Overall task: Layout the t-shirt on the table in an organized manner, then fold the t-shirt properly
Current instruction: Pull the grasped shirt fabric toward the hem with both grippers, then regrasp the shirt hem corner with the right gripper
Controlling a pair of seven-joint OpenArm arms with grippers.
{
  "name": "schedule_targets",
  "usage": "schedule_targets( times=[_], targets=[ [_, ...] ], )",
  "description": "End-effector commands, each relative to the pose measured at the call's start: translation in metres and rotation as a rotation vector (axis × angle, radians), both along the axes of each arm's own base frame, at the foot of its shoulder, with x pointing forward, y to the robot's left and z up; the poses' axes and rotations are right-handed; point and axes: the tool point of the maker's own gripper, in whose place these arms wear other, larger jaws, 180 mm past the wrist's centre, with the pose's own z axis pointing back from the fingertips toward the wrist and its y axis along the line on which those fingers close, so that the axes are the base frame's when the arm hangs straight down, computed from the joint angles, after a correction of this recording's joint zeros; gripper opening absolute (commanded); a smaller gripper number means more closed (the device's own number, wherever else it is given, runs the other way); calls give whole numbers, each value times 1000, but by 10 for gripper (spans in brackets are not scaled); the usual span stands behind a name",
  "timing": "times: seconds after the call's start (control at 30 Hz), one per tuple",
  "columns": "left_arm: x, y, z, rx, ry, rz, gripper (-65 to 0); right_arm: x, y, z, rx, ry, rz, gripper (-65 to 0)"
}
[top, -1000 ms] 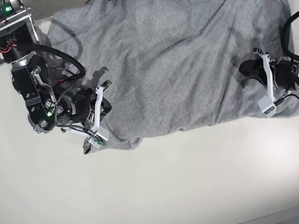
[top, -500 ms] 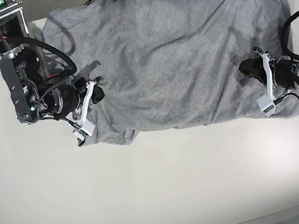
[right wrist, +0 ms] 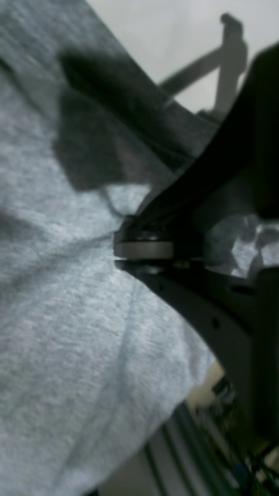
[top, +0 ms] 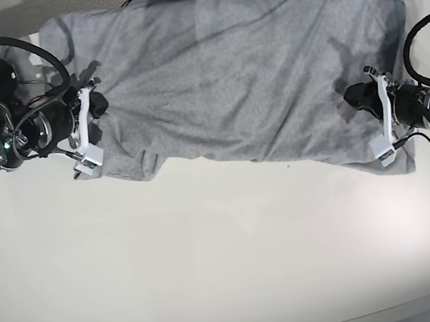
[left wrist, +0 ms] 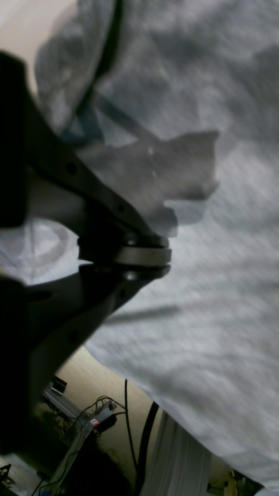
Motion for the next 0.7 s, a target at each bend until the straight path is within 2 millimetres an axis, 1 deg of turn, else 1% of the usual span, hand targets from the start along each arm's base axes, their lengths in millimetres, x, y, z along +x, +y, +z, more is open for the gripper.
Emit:
schedule_targets(
  times=[0.0, 0.1, 0.27, 0.37, 0.4, 0.5, 0.53, 0.57, 0.67],
  targets=[
    [11, 4, 12, -6, -37, 4, -650, 7, -14, 5, -56, -22, 13, -650],
    [11, 4, 12, -8, -36, 5, -650, 20, 1, 24, 3, -92, 61, -650],
    [10, 4, 12, -8, -35, 5, -650, 46, 22, 60, 38, -241, 141, -650],
    [7, 4, 9, -8, -26, 5, -650, 63, 35, 82, 75, -343, 179, -650],
    [5, 4, 8, -8, -21, 5, -650, 70, 39, 89, 95, -376, 175, -633],
    [-1, 4, 4, -8, -6, 5, -650, 94, 48, 104, 147, -494, 125, -437],
    [-4, 4, 3, -8, 0, 5, -650, 104, 49, 109, 153, -550, 105, -386],
    [-6, 4, 1, -8, 6, 6, -650, 113, 49, 114, 155, -609, 88, -363],
    [-10, 4, -1, -8, 15, 5, -650, 134, 53, 124, 134, -726, 64, -362]
  ],
)
